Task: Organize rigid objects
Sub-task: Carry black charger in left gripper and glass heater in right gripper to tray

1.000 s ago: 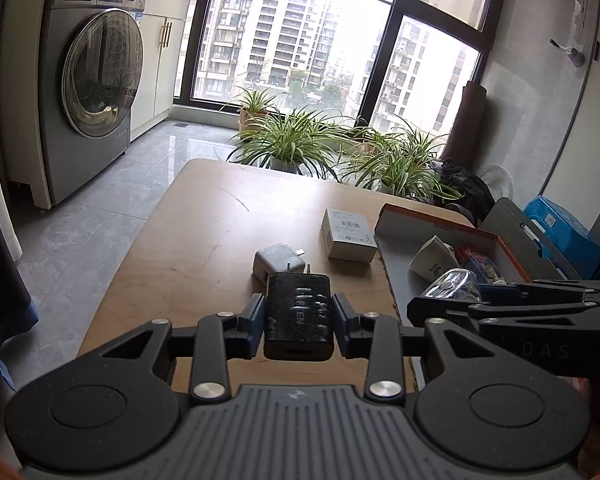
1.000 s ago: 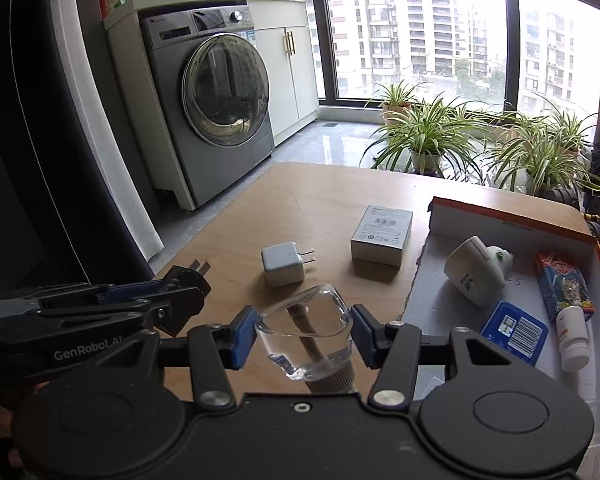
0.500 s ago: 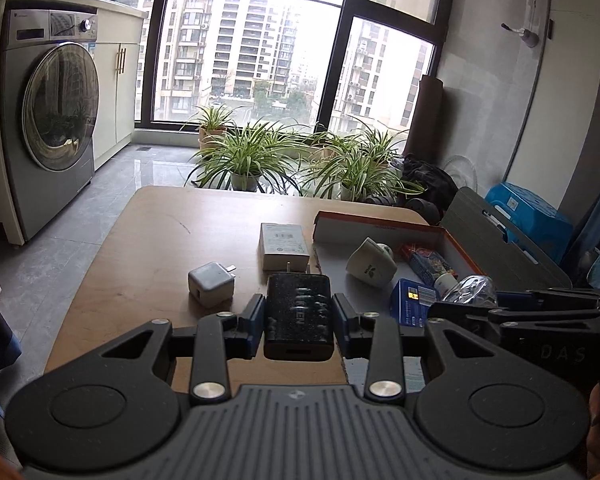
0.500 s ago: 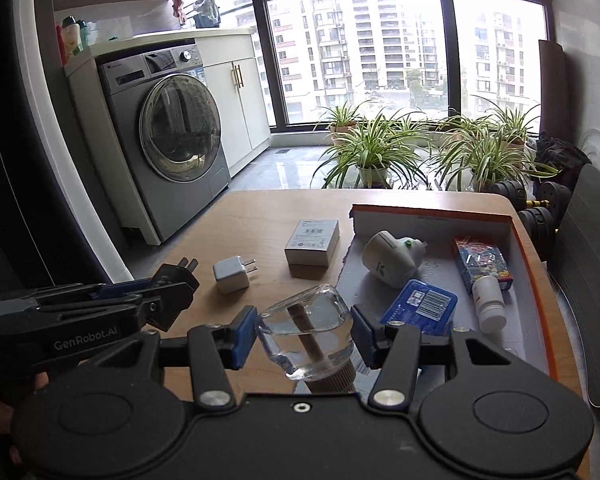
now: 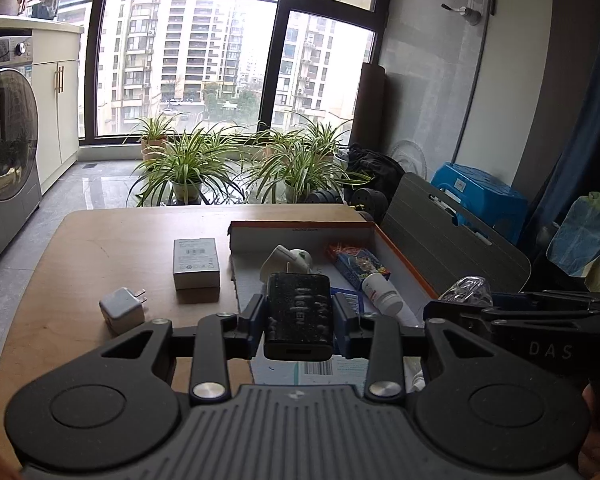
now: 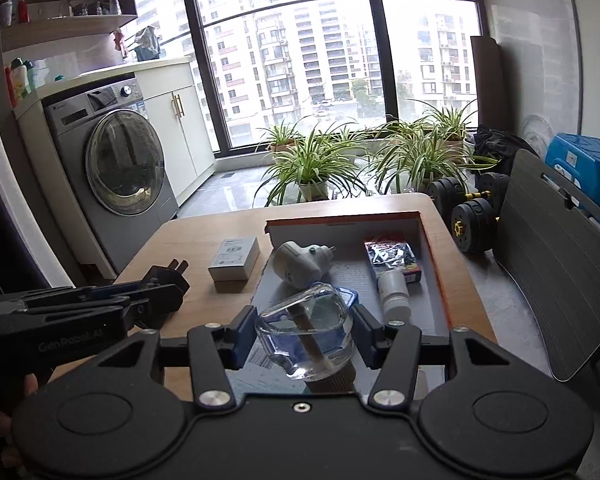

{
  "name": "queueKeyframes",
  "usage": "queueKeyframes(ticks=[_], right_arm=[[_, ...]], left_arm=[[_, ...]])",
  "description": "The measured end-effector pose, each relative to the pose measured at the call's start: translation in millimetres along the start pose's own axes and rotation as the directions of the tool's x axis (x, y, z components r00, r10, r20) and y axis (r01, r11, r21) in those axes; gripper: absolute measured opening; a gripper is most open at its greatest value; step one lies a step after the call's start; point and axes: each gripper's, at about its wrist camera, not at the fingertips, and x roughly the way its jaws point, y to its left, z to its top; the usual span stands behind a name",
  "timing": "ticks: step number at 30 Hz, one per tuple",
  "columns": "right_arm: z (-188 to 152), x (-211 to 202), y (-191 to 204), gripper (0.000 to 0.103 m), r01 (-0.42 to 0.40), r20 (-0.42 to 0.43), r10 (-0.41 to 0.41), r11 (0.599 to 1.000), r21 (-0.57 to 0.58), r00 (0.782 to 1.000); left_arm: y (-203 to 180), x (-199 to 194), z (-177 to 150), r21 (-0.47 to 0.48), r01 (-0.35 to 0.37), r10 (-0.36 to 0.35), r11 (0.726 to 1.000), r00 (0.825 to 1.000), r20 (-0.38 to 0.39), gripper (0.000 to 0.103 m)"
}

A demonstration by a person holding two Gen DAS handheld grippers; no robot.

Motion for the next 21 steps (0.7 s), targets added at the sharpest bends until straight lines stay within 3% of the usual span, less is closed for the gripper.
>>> queueKeyframes(ticks=[9, 21], right_arm=[[-0.3, -4.1, -28.7, 0.062, 0.054, 0.022, -0.055, 0.997, 0.057, 0.998], [3.0, 7.3, -34.4, 0.062, 0.047, 0.016, -0.049, 0.996, 0.069, 0.999]], left_arm=[[-22.9, 18.6, 5.5, 0.045, 0.05, -0.049, 0.998, 0.999, -0.014, 0.036], [-28.3, 29.5, 5.3, 0.045, 0.053, -0.051, 0.998, 0.998, -0.036, 0.036]])
